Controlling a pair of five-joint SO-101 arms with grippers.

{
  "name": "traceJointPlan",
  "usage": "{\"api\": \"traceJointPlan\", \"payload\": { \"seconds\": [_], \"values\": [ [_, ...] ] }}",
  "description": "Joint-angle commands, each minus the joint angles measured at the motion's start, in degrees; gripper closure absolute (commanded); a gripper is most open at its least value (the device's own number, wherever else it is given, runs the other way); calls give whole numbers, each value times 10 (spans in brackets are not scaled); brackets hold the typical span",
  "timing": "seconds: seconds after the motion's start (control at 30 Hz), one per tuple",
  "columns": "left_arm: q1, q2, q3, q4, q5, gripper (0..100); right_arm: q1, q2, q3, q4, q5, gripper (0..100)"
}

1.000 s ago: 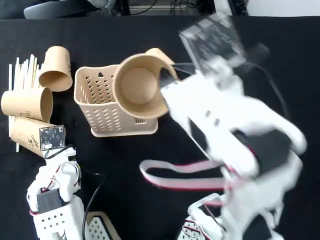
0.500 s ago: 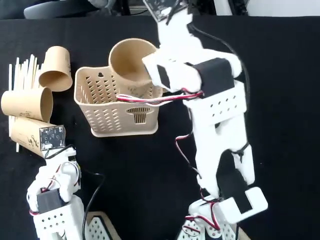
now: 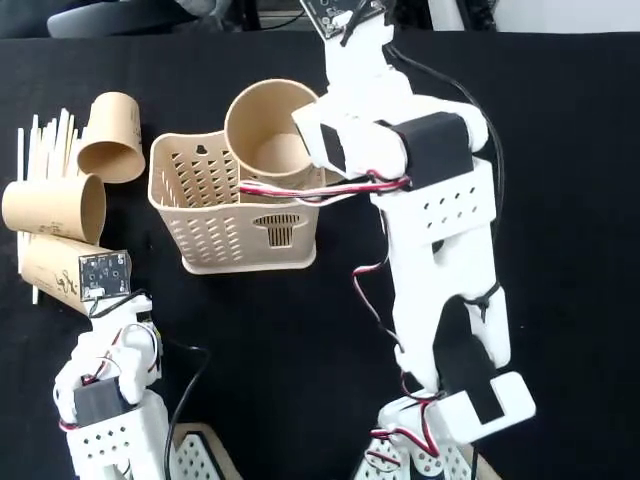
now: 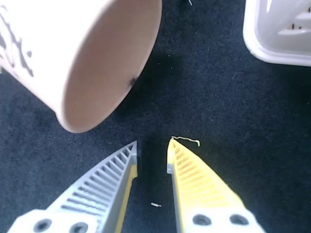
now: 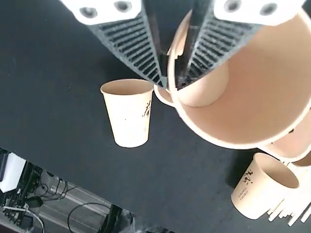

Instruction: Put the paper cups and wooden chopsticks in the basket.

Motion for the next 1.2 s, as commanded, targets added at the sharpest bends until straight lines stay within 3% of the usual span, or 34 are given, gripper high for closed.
{"api": "traceJointPlan", "payload": {
  "seconds": [0.0, 0.13, 0.33, 0.4, 0.63, 0.87, 1.03, 1.17],
  "values": [
    [0, -4, 11, 2, -4, 891, 6, 0, 35, -16, -6, 987],
    [0, -4, 11, 2, -4, 891, 6, 0, 109, -62, -7, 971],
    [0, -4, 11, 2, -4, 891, 4, -3, 132, -75, 17, 683],
    [0, -4, 11, 2, -4, 891, 3, -7, 125, -70, 43, 640],
    [0, -4, 11, 2, -4, 891, 9, -28, 26, 2, 89, 639],
    [0, -4, 11, 2, -4, 891, 99, -61, 11, 92, 171, 639],
    [0, -4, 11, 2, -4, 891, 193, -93, 161, 68, 220, 639],
    [0, -4, 11, 2, -4, 891, 210, -130, 375, -79, 247, 639]
  ]
}}
